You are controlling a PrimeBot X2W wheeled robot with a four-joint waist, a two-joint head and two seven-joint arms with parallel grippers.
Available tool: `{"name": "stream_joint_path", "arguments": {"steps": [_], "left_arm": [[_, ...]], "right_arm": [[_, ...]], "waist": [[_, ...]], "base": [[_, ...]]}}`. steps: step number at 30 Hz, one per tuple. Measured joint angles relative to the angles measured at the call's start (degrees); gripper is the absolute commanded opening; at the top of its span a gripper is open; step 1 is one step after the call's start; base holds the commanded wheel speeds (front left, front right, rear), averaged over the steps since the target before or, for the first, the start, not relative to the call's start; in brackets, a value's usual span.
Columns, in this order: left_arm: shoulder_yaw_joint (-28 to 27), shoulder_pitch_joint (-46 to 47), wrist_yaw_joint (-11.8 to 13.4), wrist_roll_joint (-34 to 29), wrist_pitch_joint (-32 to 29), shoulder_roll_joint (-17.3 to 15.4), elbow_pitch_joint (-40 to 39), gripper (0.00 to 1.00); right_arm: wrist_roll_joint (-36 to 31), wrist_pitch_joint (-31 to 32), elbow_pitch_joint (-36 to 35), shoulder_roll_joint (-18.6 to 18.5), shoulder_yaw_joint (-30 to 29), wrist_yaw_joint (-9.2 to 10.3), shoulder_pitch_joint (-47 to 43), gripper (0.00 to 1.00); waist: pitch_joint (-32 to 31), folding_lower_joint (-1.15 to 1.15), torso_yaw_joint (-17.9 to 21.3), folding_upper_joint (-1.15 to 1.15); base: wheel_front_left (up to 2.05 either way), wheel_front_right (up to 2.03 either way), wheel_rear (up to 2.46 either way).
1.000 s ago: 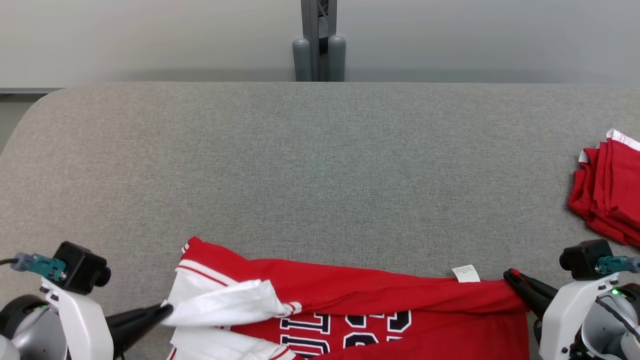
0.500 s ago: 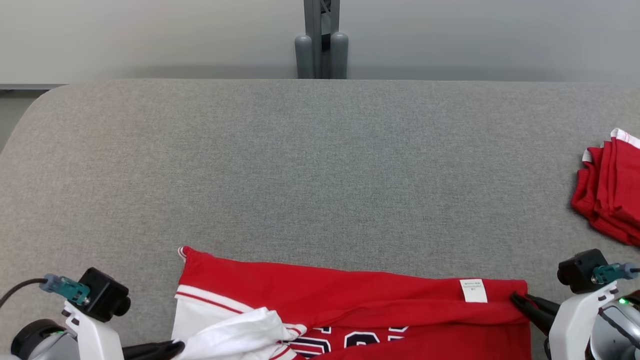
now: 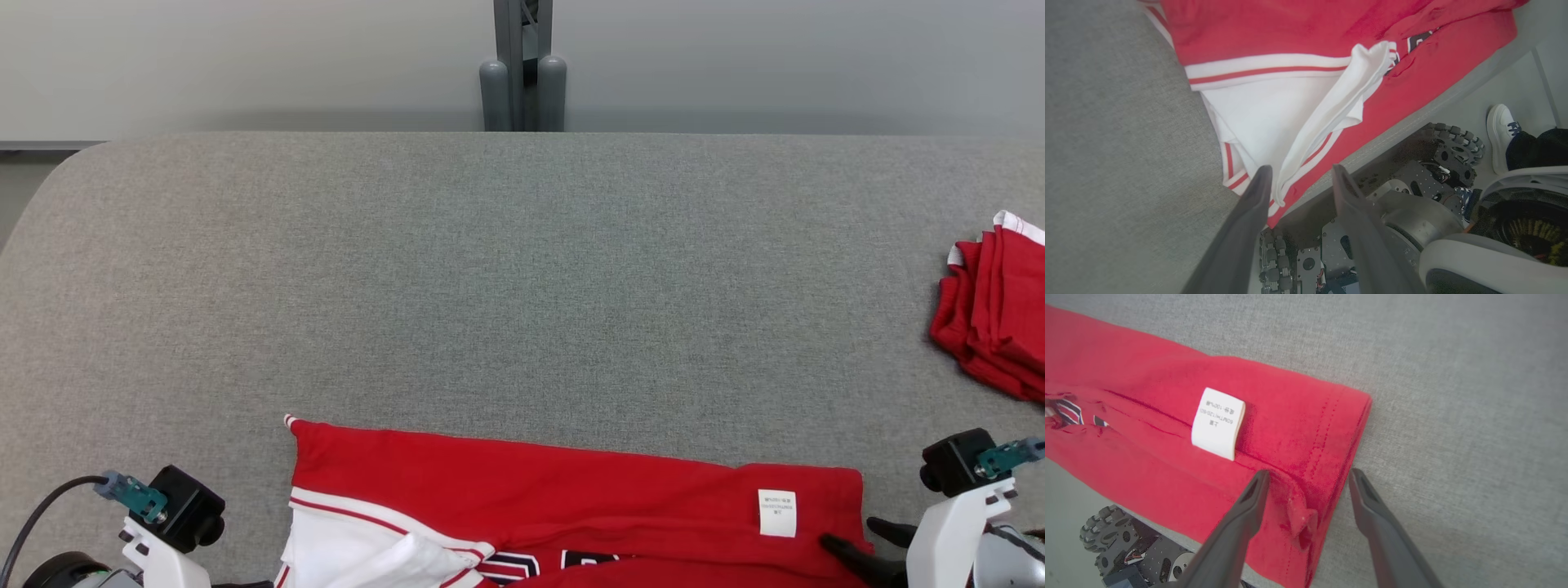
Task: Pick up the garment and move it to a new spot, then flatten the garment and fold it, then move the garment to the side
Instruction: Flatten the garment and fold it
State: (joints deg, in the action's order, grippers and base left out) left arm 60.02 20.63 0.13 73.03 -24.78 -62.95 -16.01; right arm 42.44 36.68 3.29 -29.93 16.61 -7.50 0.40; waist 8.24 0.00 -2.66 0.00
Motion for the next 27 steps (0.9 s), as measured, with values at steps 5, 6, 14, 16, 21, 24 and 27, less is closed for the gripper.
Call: {"name": "stream_joint_path", "arguments": {"steps": [5,6,14,16,21,24,27], "left_arm": [[-0.34,-0.10,1.29,0.02,-0.12,-0.53,-0.10,1.00],[-0.81,-0.08,1.58,0.01,0.51,-0.78,-0.12,1.00],[-8.61,3.31,7.37,-4.92,16.22,3.33,4.15,1.00],[-10.24,3.80,9.12,-7.00,21.70,6.19,5.90,1.00],[-13.44,4.48,12.77,-12.46,36.27,13.93,11.40,1.00],[-16.69,3.73,15.06,-16.08,39.53,18.84,14.61,1.00],[-25.20,1.13,16.95,-23.92,39.69,25.51,15.56,1.00]], "right_arm": [[-2.60,1.40,-1.34,2.02,-5.27,0.00,-0.45,1.00],[-3.52,1.40,-1.76,2.19,-6.08,0.00,-0.48,1.00],[-9.31,-9.09,-4.77,7.08,-12.94,0.00,1.23,1.00],[-11.07,-13.66,-4.72,8.65,-13.89,0.00,1.76,1.00],[-15.84,-28.80,-4.02,13.18,-14.96,0.00,3.25,1.00],[-18.81,-37.28,-2.56,15.83,-14.88,0.00,3.36,1.00],[-21.92,-44.63,-0.66,18.06,-15.16,0.00,3.25,1.00]], "waist": [[-0.17,0.00,-0.09,0.00],[-0.23,0.00,-0.13,0.00],[-0.79,0.00,-0.29,0.00],[-0.85,0.00,-0.33,0.00],[-1.25,0.00,0.01,0.00],[-1.61,0.00,0.46,0.00],[-1.92,0.00,0.83,0.00]], "base": [[0.00,0.00,0.00],[0.00,0.00,0.00],[0.00,0.00,0.00],[0.00,0.00,0.00],[0.00,0.00,0.00],[0.00,0.00,0.00],[0.00,0.00,0.00]]}}
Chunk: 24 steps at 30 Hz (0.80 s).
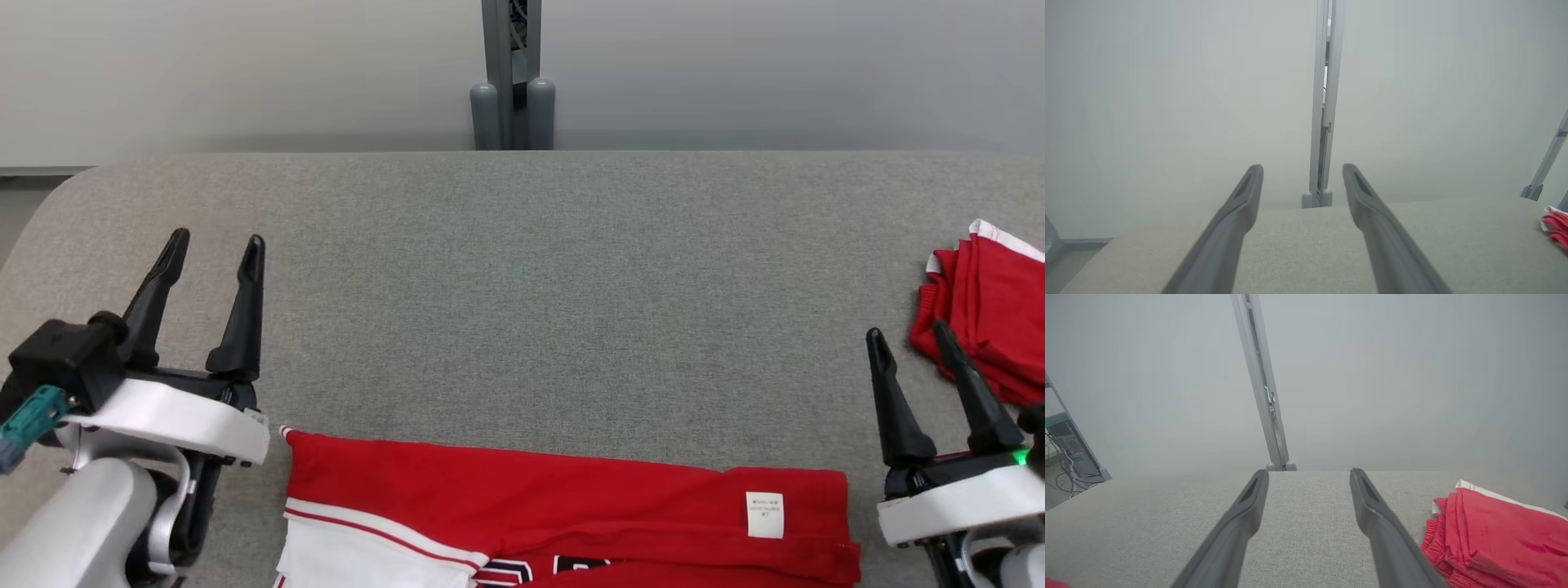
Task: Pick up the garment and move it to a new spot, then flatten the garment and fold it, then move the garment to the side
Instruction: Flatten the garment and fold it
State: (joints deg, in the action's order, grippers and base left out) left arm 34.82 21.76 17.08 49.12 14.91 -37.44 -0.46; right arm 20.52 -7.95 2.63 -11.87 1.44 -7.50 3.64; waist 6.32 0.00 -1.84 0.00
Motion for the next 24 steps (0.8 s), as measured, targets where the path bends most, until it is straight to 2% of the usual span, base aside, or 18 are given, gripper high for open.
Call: {"name": "stream_joint_path", "arguments": {"steps": [2,5,9,12,14,17,24], "left_arm": [[-6.53,-3.86,0.19,-4.36,0.08,5.54,-0.33,1.00],[-14.14,-10.85,-2.23,-11.95,0.07,12.41,-0.38,1.00],[-22.74,-17.50,-7.80,-19.12,0.07,21.45,0.34,1.00],[-26.44,-21.46,-12.93,-23.59,0.07,26.02,2.52,1.00],[-28.27,-22.86,-16.27,-26.60,0.07,28.35,3.77,1.00],[-30.81,-23.69,-19.90,-30.27,0.07,30.74,4.91,1.00],[-35.51,-22.89,-23.17,-33.34,0.07,33.45,6.00,1.00]], "right_arm": [[-0.92,-3.50,1.21,2.24,-0.23,0.00,-0.37,1.00],[-3.42,-5.76,2.75,3.99,0.15,0.00,-0.82,1.00],[-4.33,-6.76,4.94,5.93,0.27,0.00,-2.23,1.00],[-4.52,-6.81,6.10,6.68,0.38,0.00,-2.89,1.00],[-4.54,-6.89,6.15,7.05,0.43,0.00,-3.04,1.00],[-4.77,-6.91,6.04,7.26,0.47,0.00,-3.04,1.00],[-4.38,-6.95,7.50,7.04,0.67,0.00,-3.04,1.00]], "waist": [[-0.22,0.00,0.25,0.00],[-0.57,0.00,0.67,0.00],[-1.15,0.00,0.88,0.00],[-1.54,0.00,0.89,0.00],[-1.61,0.00,0.83,0.00],[-1.56,0.00,0.67,0.00],[-1.09,0.00,0.22,0.00]], "base": [[0.00,0.00,0.00],[0.00,0.00,0.00],[0.00,0.00,0.00],[0.00,0.00,0.00],[0.00,0.00,0.00],[0.00,0.00,0.00],[0.00,0.00,0.00]]}}
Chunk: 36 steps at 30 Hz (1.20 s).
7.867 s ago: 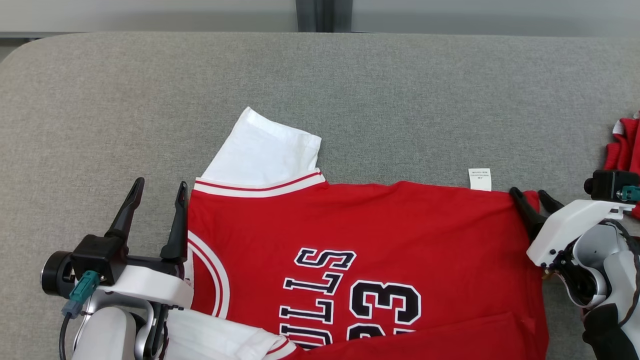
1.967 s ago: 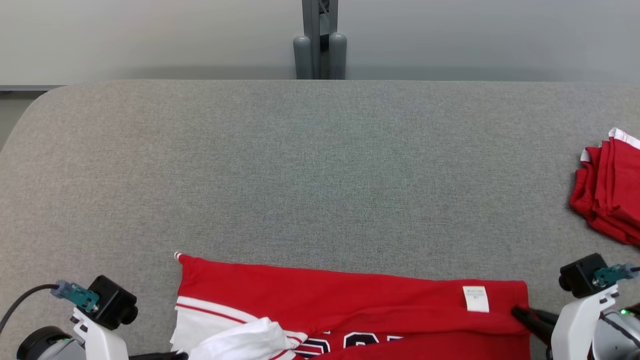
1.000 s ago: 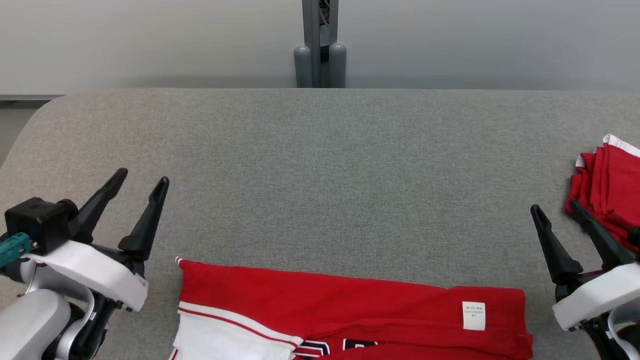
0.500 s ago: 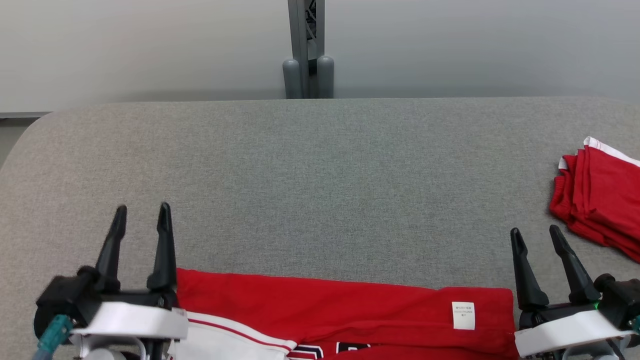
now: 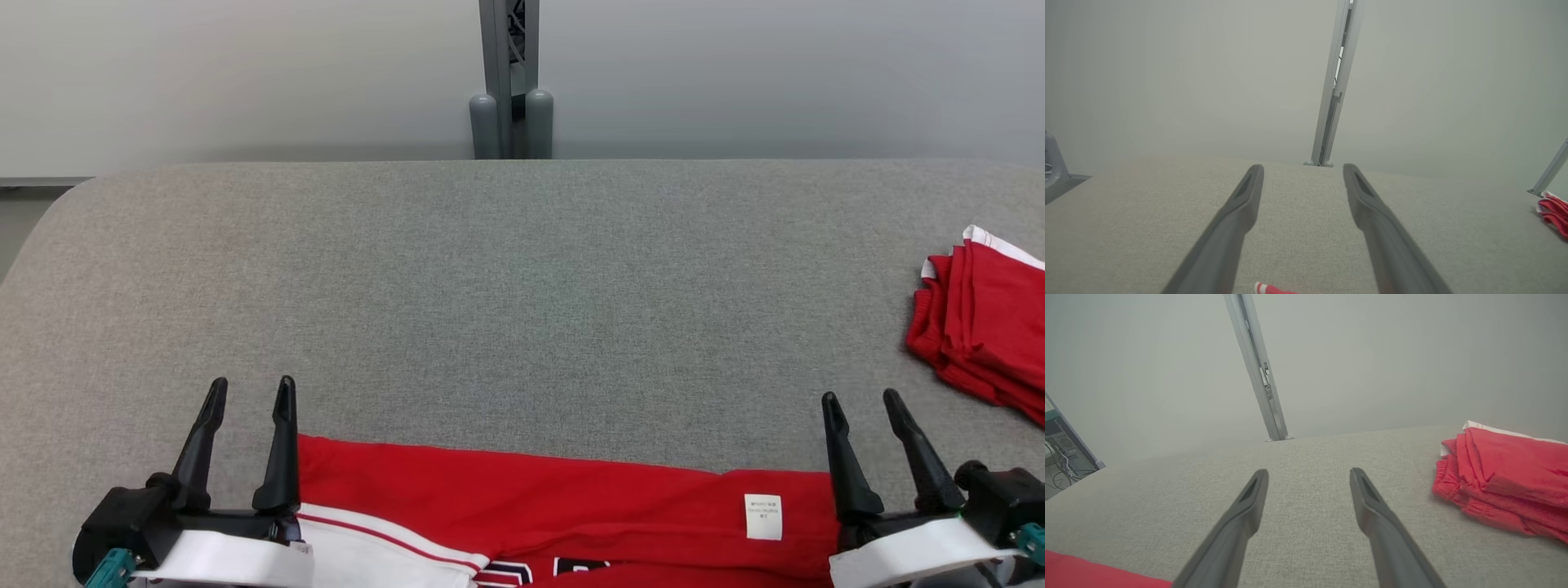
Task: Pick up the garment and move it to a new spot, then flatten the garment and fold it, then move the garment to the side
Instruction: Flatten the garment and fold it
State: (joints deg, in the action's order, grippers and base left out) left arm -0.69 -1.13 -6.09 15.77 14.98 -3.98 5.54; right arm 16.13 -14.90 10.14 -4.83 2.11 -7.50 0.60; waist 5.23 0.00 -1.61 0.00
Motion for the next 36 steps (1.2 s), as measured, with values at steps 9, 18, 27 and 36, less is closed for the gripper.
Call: {"name": "stream_joint_path", "arguments": {"steps": [9,18,27,36], "left_arm": [[-1.86,0.54,-1.02,-1.10,0.00,0.93,1.02,1.00],[-2.19,1.40,-1.34,-1.23,0.00,1.08,1.20,1.00],[-1.72,1.93,-1.35,-1.23,0.00,1.08,1.41,1.00],[-1.79,2.31,-1.35,-1.23,0.00,0.86,1.38,1.00]], "right_arm": [[7.75,10.71,1.43,-0.63,2.60,0.00,-4.09,1.00],[12.18,15.13,0.87,-0.25,0.52,0.00,-9.90,1.00],[11.67,16.96,3.78,-0.78,1.11,0.00,-9.26,1.00],[14.50,17.48,5.48,-0.79,3.82,0.02,-7.85,1.00]], "waist": [[1.51,0.00,0.33,0.00],[2.89,0.00,0.82,0.00],[3.60,0.00,0.97,0.00],[3.85,0.00,0.38,0.00]], "base": [[0.00,0.00,0.00],[0.00,0.00,0.00],[0.00,0.00,0.00],[0.00,0.00,0.00]]}}
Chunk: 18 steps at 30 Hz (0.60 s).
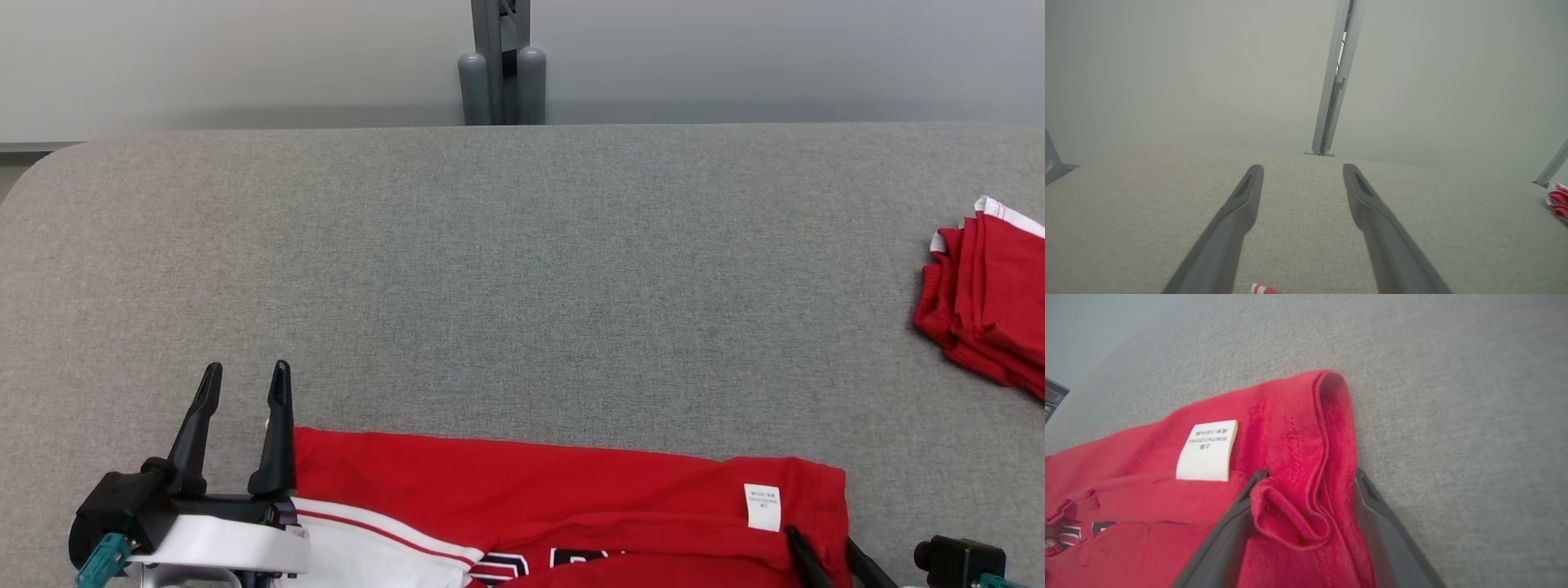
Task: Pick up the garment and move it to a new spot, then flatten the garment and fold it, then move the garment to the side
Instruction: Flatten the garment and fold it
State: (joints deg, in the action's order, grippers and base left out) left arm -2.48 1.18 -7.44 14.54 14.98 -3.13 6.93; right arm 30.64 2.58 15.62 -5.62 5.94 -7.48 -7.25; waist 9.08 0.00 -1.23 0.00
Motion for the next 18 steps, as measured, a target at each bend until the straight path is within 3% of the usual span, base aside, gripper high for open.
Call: {"name": "stream_joint_path", "arguments": {"steps": [2,4,5,18], "left_arm": [[-0.01,0.03,0.00,0.00,0.00,-0.02,-0.03,1.00],[-0.03,0.13,0.00,0.00,0.00,-0.03,-0.03,1.00],[-0.04,0.16,0.00,0.00,0.00,-0.03,-0.03,1.00],[0.24,0.16,0.00,0.00,0.00,-0.03,0.01,1.00]], "right_arm": [[0.45,-0.05,0.18,-0.08,0.40,0.00,0.23,1.00],[0.89,-0.16,0.37,-0.29,0.78,0.00,0.36,0.36],[1.14,-0.29,0.47,-0.42,0.99,0.00,0.60,0.00],[1.51,-1.96,2.93,-3.10,0.47,-0.21,4.20,0.00]], "waist": [[0.10,0.00,-0.11,0.00],[0.17,0.00,-0.18,0.00],[0.19,0.00,-0.19,0.00],[0.34,0.00,-0.07,0.00]], "base": [[0.00,0.00,0.00],[0.00,0.00,0.00],[0.00,0.00,0.00],[0.00,0.00,0.00]]}}
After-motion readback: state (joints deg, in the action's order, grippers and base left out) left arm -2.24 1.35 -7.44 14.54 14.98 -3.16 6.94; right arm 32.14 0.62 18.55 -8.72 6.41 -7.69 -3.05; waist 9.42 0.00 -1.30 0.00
